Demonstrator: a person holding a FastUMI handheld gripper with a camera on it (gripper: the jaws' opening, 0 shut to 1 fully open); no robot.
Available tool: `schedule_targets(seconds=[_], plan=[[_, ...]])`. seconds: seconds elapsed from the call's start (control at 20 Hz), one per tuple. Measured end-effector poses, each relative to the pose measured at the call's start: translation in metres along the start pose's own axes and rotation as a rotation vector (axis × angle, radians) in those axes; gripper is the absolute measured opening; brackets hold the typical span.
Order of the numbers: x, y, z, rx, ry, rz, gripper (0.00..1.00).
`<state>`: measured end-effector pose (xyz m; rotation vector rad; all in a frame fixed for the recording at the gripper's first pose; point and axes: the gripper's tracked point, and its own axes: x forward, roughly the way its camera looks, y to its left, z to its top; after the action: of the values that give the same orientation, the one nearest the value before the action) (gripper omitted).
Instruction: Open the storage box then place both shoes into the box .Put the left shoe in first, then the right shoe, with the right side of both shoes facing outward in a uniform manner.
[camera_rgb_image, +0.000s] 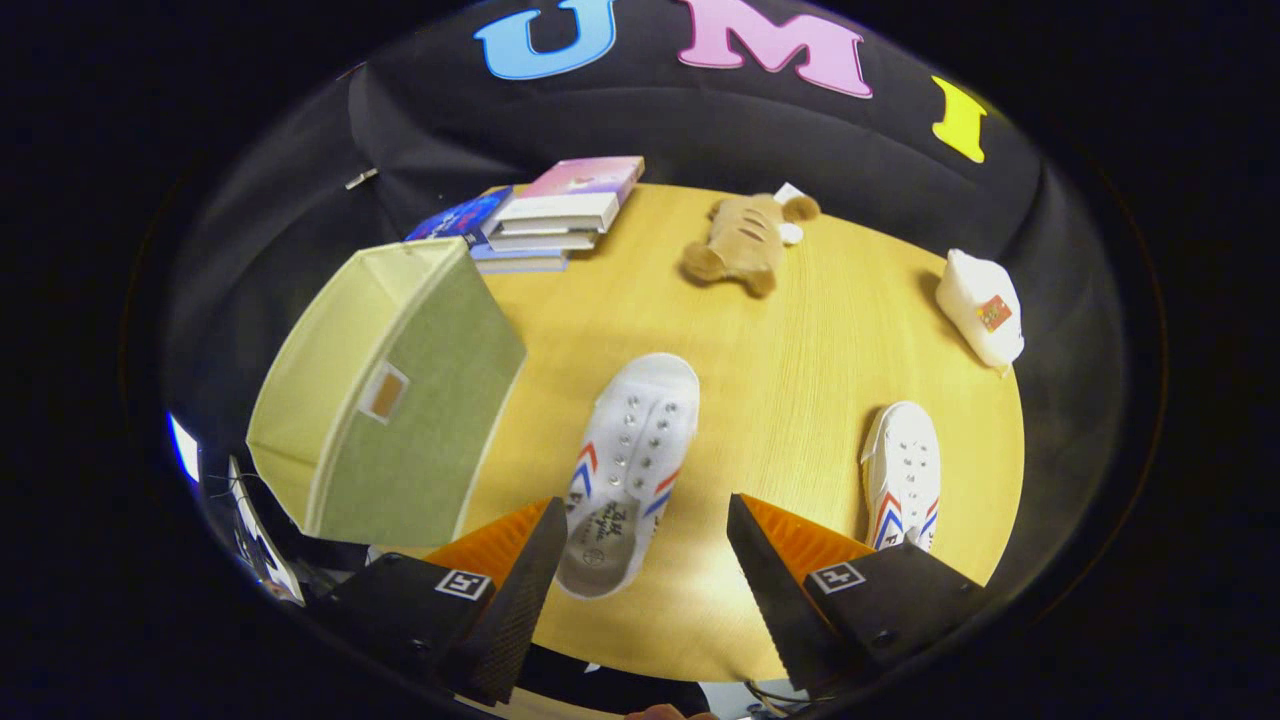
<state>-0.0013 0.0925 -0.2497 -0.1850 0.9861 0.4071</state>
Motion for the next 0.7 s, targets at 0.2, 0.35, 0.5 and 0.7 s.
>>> schedule_targets(seconds=[0.2,0.35,0.5,0.7], plan=[[0.033,-0.018,-0.025,0.003,0.058,-0.013,0.99],[0.055,-0.020,-0.032,0.020,0.090,-0.009,0.99],[0.071,-0.020,-0.029,0.051,0.087,-0.011,0.99],[0.082,-0.011,-0.029,0.109,0.112,0.027,0.82]])
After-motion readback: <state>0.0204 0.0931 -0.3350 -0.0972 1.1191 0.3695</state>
